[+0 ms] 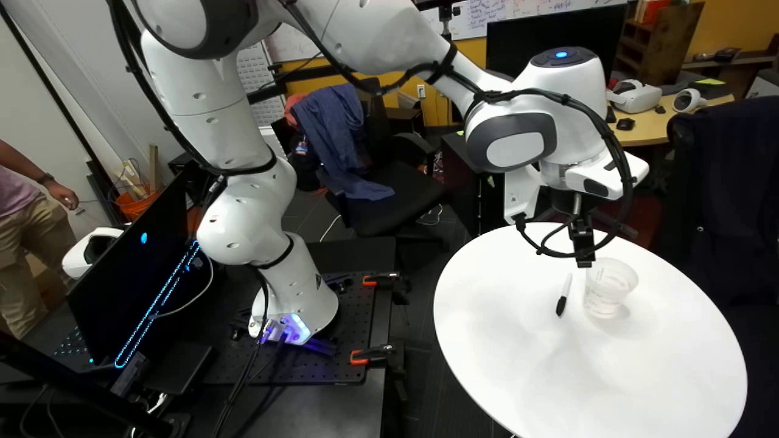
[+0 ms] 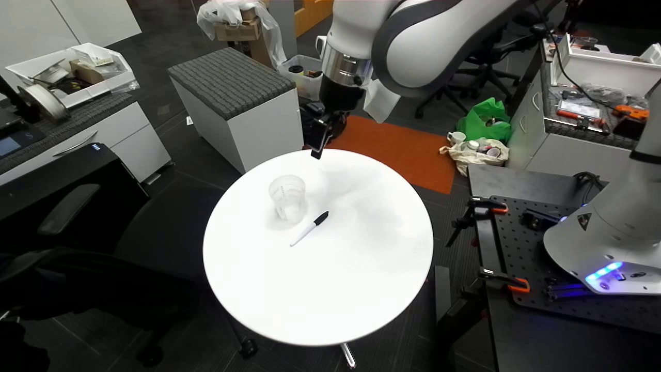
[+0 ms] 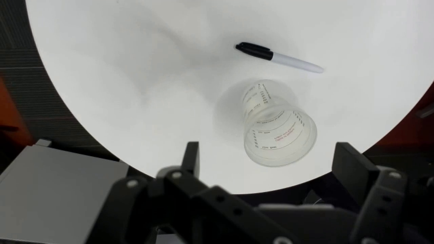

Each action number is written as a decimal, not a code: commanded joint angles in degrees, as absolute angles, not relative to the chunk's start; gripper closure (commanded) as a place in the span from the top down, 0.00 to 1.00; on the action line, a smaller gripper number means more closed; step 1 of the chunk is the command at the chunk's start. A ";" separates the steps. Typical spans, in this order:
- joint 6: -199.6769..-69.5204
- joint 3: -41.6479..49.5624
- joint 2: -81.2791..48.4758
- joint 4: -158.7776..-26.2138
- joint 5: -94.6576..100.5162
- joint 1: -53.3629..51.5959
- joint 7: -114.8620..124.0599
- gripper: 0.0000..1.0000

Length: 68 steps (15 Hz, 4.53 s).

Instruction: Move the cup to the left

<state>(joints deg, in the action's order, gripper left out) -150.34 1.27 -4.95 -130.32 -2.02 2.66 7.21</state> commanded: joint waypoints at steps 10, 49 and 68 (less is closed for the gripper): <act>-150.40 1.99 -8.10 -127.32 -1.31 1.90 8.26 1.00; -142.28 -3.29 -37.25 -98.91 -8.32 8.42 -5.87 0.87; -138.03 -2.40 -37.74 -96.03 -7.59 7.04 -4.14 0.01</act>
